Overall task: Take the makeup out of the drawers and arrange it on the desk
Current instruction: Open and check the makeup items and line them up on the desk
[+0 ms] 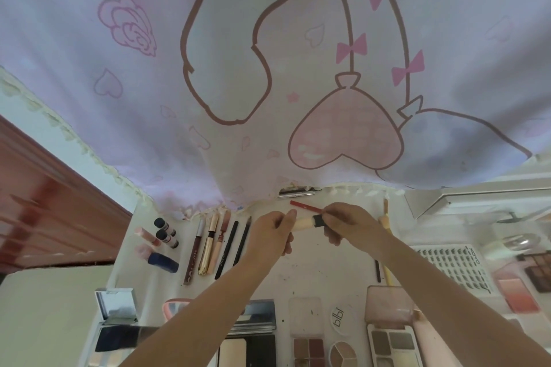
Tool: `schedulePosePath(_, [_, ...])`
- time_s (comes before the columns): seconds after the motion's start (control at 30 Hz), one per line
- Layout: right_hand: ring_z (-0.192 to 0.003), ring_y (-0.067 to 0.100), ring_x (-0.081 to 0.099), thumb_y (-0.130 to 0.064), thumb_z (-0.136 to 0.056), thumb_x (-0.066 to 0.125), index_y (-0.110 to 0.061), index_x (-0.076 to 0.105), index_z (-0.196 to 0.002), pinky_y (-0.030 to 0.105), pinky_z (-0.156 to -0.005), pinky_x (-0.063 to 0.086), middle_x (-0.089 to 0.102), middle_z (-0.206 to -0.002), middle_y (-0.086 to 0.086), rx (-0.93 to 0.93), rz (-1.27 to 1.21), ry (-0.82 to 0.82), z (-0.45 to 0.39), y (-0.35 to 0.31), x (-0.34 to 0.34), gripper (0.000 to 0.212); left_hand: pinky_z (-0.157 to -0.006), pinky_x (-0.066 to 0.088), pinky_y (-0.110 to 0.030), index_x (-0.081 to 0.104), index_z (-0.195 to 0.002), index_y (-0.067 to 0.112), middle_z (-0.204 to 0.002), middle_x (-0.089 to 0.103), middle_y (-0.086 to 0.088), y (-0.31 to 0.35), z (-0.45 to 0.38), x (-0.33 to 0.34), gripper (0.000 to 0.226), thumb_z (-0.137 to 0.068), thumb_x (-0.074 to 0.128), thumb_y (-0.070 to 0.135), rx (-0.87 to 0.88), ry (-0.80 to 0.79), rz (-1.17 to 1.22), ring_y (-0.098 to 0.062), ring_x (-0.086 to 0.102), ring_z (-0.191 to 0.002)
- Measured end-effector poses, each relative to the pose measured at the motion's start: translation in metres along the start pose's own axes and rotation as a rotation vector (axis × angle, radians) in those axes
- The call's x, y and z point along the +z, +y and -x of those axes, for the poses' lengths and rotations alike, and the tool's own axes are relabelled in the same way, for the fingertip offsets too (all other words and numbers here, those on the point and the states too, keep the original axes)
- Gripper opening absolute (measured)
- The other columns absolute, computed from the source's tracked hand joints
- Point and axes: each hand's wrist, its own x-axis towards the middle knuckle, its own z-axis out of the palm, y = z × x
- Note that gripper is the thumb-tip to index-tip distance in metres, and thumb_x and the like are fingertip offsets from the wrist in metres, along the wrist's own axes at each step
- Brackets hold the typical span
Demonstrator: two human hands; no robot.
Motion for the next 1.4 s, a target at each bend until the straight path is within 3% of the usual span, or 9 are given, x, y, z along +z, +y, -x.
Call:
schedulePosePath(0.1, [-0.072,0.009,0.061,-0.002,-0.090,0.050,-0.028,0.052,-0.094,0.017,-0.062,0.051,0.059,-0.090,-0.001,-0.009,-0.151,-0.049,0.001,0.004,0.001,0.026,-0.043,0.038,-0.013,0.052,-0.068,0.016,-0.056,0.050,0.002,-0.003,0.000,-0.001,0.029,-0.095,0.046,0.027,-0.021,-0.010,0.014,-0.001,0.044,-0.036])
schedulePosePath(0.3, [-0.051,0.003,0.057,-0.003,-0.092,0.047,-0.017,0.059,-0.087,0.018,-0.054,0.049,0.060,-0.071,0.003,0.032,-0.100,-0.105,0.000,0.007,0.011,0.019,-0.041,0.037,-0.010,0.053,-0.068,0.017,-0.054,0.050,0.003,-0.009,0.008,-0.004,0.029,-0.094,0.047,0.029,-0.034,-0.025,-0.003,0.001,0.044,-0.030])
schedulePosePath(0.57, [-0.055,0.002,0.060,0.018,-0.080,0.051,-0.010,0.058,-0.082,0.015,-0.061,0.052,0.058,-0.074,0.008,-0.024,-0.144,-0.202,-0.016,0.006,0.067,0.029,-0.037,0.034,-0.009,0.051,-0.066,0.019,-0.054,0.050,0.003,-0.044,0.028,-0.048,0.032,-0.094,0.047,0.033,-0.185,0.084,0.023,-0.001,0.043,-0.031])
schedulePosePath(0.83, [-0.060,0.000,0.063,0.016,-0.079,0.055,-0.018,0.061,-0.079,0.013,-0.064,0.051,0.061,-0.076,0.002,-0.030,-0.097,-0.249,-0.037,-0.025,0.128,0.035,-0.042,0.039,-0.013,0.055,-0.082,0.012,-0.059,0.054,0.000,-0.064,0.045,-0.112,0.029,-0.097,0.040,0.032,-0.348,0.178,0.183,-0.002,0.047,-0.036])
schedulePosePath(0.93, [-0.074,0.012,0.063,0.009,-0.079,0.061,-0.037,0.064,-0.075,0.020,-0.074,0.051,0.061,-0.082,-0.004,-0.088,0.067,-0.231,-0.046,-0.044,0.145,0.046,-0.052,0.041,-0.016,0.050,-0.081,0.016,-0.067,0.055,0.002,-0.066,0.048,-0.143,0.027,-0.098,0.037,0.032,-0.332,0.179,0.068,-0.008,0.052,-0.054])
schedulePosePath(1.0, [-0.083,0.019,0.059,0.003,-0.080,0.062,-0.030,0.064,-0.083,0.024,-0.080,0.046,0.060,-0.084,-0.005,-0.163,0.252,-0.184,-0.055,-0.062,0.156,0.033,-0.061,0.042,-0.018,0.051,-0.081,0.017,-0.075,0.059,0.001,-0.066,0.049,-0.169,0.025,-0.098,0.037,0.031,-0.237,0.210,-0.063,-0.013,0.058,-0.069])
schedulePosePath(1.1, [-0.084,0.019,0.054,-0.001,-0.082,0.058,-0.010,0.064,-0.100,0.016,-0.070,0.037,0.056,-0.089,0.001,-0.253,0.571,-0.116,-0.079,-0.081,0.170,0.021,-0.078,0.039,-0.021,0.053,-0.109,0.008,-0.096,0.061,0.000,-0.068,0.045,-0.210,0.028,-0.097,0.039,0.029,-0.127,0.282,-0.267,-0.014,0.056,-0.087])
schedulePosePath(1.2, [-0.083,0.018,0.052,-0.008,-0.085,0.054,-0.012,0.062,-0.101,0.013,-0.065,0.037,0.056,-0.093,0.002,-0.265,0.834,-0.111,-0.108,-0.086,0.192,0.019,-0.088,0.044,-0.026,0.051,-0.122,0.007,-0.113,0.061,-0.006,-0.085,0.037,-0.252,0.033,-0.096,0.041,0.026,-0.087,0.344,-0.434,-0.018,0.058,-0.098])
schedulePosePath(1.4, [-0.097,0.021,0.057,-0.015,-0.091,0.044,-0.013,0.055,-0.114,0.027,-0.081,0.048,0.054,-0.111,0.005,-0.151,1.112,-0.180,-0.145,-0.087,0.236,0.025,-0.106,0.032,-0.029,0.045,-0.133,0.012,-0.139,0.047,-0.003,-0.148,0.016,-0.300,0.039,-0.099,0.033,0.028,-0.126,0.118,-0.726,-0.019,0.040,-0.132])
